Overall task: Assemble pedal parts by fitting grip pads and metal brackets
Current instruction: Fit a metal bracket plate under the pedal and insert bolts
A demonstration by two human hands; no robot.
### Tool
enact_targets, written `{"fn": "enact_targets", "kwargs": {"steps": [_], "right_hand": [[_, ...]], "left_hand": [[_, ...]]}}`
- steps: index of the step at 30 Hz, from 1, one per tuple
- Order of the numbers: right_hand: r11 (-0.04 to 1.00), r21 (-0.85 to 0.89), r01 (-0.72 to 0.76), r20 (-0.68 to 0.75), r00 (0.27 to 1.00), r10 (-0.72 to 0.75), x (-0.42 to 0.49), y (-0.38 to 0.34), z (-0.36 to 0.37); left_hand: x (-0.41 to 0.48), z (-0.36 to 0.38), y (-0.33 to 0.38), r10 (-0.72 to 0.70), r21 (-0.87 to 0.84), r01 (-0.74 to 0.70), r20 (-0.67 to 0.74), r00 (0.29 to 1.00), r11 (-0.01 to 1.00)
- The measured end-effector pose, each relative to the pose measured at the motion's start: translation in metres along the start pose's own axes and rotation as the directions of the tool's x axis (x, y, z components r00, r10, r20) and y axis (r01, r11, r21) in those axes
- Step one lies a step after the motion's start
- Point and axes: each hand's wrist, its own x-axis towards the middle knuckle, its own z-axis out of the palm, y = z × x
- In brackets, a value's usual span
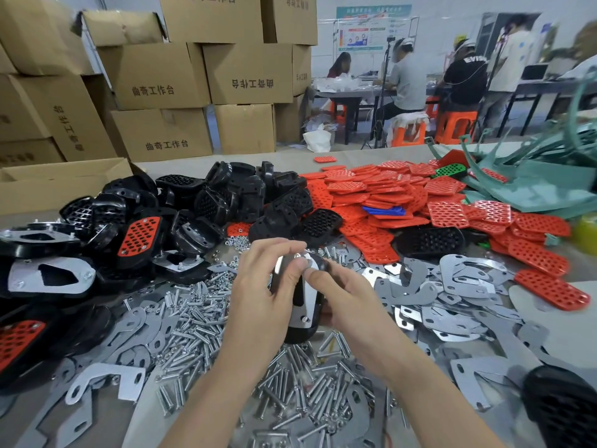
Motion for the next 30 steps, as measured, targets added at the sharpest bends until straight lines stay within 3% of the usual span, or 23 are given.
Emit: {"fn": "enact_targets", "kwargs": {"steps": [7, 13, 19, 23, 30], "right_hand": [[1.000, -0.021, 0.005, -0.008, 1.000, -0.005, 0.0003, 0.0000, 0.0003], [1.000, 0.012, -0.019, -0.019, 1.000, 0.019, -0.0002, -0.0022, -0.0008], [1.000, -0.010, -0.027, -0.017, 0.999, 0.027, -0.0007, -0.0021, -0.0008], [1.000, -0.019, -0.024, -0.030, 0.999, 0.023, -0.0009, -0.0026, 0.0009], [1.000, 0.000, -0.028, -0.013, 1.000, 0.028, -0.0027, -0.0046, 0.0020]], "left_hand": [[-0.0003, 0.0005, -0.0026, -0.100, -0.104, 0.097, -0.023, 0.995, 0.990], [-0.0006, -0.0024, 0.0000, 0.004, -0.013, -0.003, 0.068, 0.998, 1.000], [-0.0040, 0.0027, -0.0011, -0.200, -0.156, 0.206, 0.056, 0.978, 0.966], [-0.0026, 0.0021, -0.0033, -0.149, -0.120, 0.152, 0.034, 0.988, 0.981], [-0.0048, 0.0015, -0.0026, -0.193, -0.133, 0.195, 0.028, 0.981, 0.972]]}}
